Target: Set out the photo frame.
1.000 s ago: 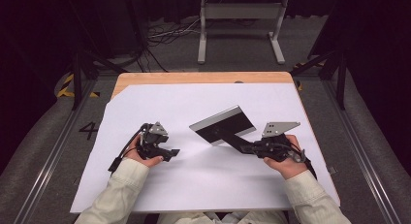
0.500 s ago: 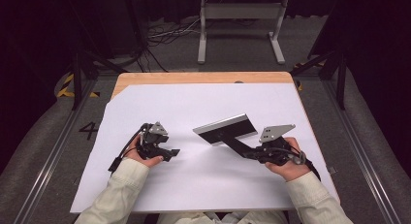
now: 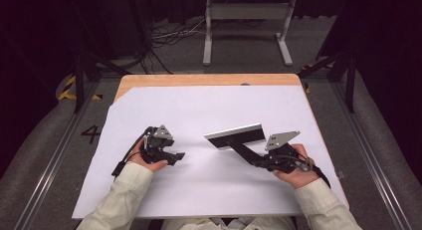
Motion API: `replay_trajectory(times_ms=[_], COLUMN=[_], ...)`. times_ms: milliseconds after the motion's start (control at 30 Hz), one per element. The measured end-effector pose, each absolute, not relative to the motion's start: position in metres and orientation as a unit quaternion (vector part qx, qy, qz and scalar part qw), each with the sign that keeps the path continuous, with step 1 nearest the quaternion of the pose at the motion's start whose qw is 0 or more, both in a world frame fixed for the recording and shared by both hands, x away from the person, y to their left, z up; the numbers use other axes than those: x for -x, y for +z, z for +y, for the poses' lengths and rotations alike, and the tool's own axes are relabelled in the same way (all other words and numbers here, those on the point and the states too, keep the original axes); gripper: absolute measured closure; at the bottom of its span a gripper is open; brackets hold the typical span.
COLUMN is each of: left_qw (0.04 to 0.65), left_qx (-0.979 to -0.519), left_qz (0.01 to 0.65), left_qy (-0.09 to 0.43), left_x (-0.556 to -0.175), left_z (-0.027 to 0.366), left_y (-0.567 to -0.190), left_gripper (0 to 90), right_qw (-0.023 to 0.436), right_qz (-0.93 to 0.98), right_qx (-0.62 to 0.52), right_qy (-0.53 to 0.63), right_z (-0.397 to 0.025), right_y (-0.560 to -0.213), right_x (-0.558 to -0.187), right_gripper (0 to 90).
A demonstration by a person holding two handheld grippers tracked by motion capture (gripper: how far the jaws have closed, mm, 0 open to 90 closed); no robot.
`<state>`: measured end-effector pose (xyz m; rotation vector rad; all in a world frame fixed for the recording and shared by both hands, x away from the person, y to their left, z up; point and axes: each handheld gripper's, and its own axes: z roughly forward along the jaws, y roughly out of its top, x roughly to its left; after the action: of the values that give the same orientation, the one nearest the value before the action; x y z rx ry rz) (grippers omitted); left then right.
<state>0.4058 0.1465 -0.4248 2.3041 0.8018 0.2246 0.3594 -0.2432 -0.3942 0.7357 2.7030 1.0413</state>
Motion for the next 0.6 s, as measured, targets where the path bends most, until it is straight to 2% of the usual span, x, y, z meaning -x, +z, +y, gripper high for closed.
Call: replay_trajectory(times_ms=[167, 333, 600], left_qw=[0.339, 0.352, 0.362], left_qx=[-0.887, -0.879, -0.877], left_qz=[0.3, 0.303, 0.301], left_qy=[0.091, 0.111, 0.097], left_x=[-0.4056, -0.4074, -0.4096], left_z=[0.1453, 0.1478, 0.1496], left_y=[-0.4252, -0.4241, -0.4255], left_gripper=[40.1, 39.9, 41.9], right_qw=[0.077, 0.079, 0.078], right_qz=[0.906, 0.91, 0.916], right_qx=[-0.245, -0.247, -0.249], right_qy=[0.337, 0.323, 0.304], right_z=[-0.2424, -0.2409, -0.2399], right_y=[-0.396, -0.3987, -0.4036], right_x=[-0.3589, -0.3577, -0.3581], right_gripper=[86.7, 86.5, 86.2])
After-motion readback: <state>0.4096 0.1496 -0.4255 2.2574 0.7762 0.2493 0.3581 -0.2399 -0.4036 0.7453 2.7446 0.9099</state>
